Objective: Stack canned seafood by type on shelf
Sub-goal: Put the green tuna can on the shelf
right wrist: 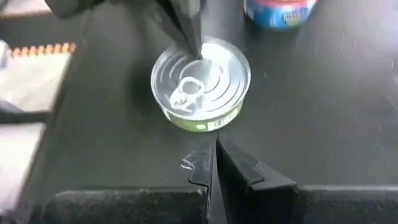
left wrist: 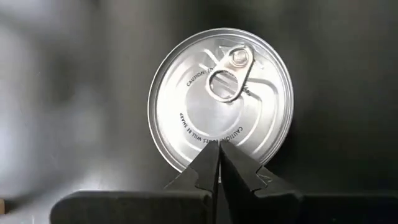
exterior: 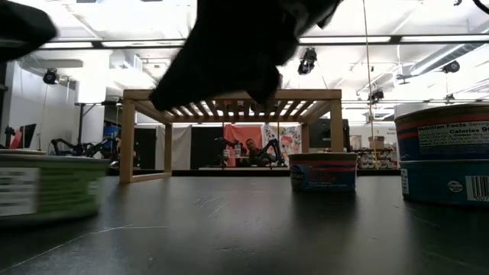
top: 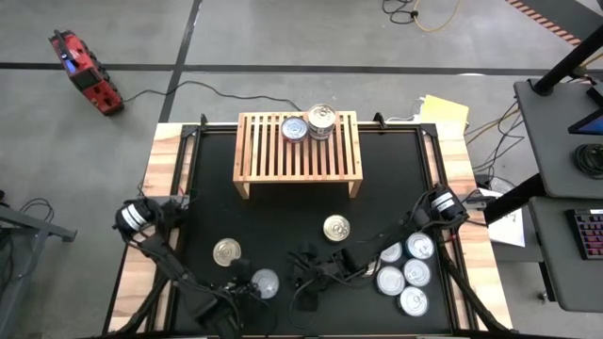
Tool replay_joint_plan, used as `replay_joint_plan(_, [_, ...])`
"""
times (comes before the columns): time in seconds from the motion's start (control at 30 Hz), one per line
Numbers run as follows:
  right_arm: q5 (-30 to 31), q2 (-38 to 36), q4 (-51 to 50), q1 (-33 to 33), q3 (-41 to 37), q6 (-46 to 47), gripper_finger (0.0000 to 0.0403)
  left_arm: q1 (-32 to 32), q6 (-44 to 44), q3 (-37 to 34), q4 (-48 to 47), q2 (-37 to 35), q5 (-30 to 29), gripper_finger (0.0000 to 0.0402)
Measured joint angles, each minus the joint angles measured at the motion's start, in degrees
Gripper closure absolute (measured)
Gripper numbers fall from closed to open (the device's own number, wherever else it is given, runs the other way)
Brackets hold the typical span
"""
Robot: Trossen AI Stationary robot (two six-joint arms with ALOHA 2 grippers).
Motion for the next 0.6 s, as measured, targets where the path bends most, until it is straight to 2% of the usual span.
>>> replay_joint_plan(0.33, [0.0, -0.5, -3.8, 0.4, 0.0, 0.2, 0.0390, 6.2, 6.8, -4.5, 8.2, -0.1, -7.7, 0.0401])
replay_joint_plan(0.6, [4.0, -3.1, -11.7, 0.6, -0.1, 1.1, 0.0390, 7.0, 11.3, -5.0, 8.8, -4.7, -7.7, 0.0401])
